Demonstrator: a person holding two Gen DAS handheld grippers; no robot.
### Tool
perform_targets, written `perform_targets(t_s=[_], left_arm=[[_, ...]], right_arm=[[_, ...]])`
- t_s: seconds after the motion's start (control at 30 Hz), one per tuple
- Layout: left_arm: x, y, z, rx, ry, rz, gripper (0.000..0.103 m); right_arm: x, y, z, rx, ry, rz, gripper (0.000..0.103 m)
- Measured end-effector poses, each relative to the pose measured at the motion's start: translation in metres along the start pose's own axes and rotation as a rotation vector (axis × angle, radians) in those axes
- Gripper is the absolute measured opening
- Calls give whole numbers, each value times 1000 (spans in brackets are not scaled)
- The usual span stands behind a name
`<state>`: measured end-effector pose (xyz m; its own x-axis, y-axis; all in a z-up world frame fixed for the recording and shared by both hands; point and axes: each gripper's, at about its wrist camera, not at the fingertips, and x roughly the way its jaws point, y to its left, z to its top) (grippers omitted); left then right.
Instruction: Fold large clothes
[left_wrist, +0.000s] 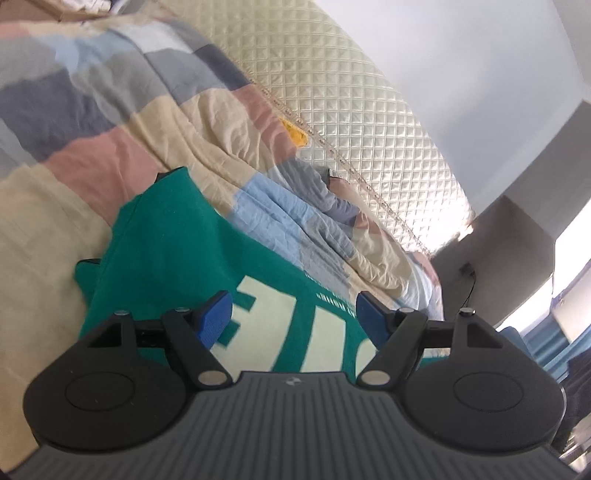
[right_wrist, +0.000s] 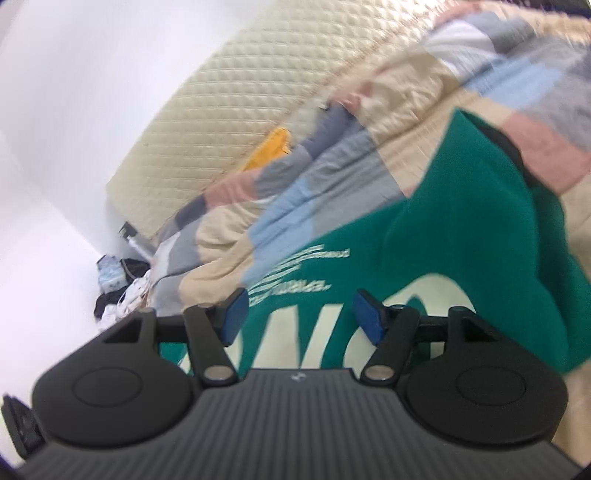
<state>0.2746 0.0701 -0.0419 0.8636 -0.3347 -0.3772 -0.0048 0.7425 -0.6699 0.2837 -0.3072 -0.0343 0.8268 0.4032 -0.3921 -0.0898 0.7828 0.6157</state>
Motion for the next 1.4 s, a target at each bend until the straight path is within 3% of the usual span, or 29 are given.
perform_targets(t_s=[0.17, 0.37, 0.73, 0.93, 1.17, 1.3, 1.4], left_arm=[[-18, -25, -18, 160, 13, 79, 78], [-21, -37, -36, 314, 35, 183, 78], [20, -30, -56, 442, 137, 296, 78], [35, -25, -67, 466, 190, 324, 79], [33, -29, -70, 485, 173, 337, 81], [17, -31, -70, 426, 141, 318, 82], [-3, -32, -71, 322, 119, 249, 82]], right_arm=[[-29, 33, -19, -174, -21, -39, 67], [-21, 64, -49, -432, -3, -153, 66], [6, 42, -55, -399, 49, -206, 65], [19, 42, -68, -446, 67, -235, 67], [21, 43, -71, -467, 65, -247, 67], [12, 42, -63, -405, 60, -232, 67], [0, 47, -66, -381, 52, -224, 68]])
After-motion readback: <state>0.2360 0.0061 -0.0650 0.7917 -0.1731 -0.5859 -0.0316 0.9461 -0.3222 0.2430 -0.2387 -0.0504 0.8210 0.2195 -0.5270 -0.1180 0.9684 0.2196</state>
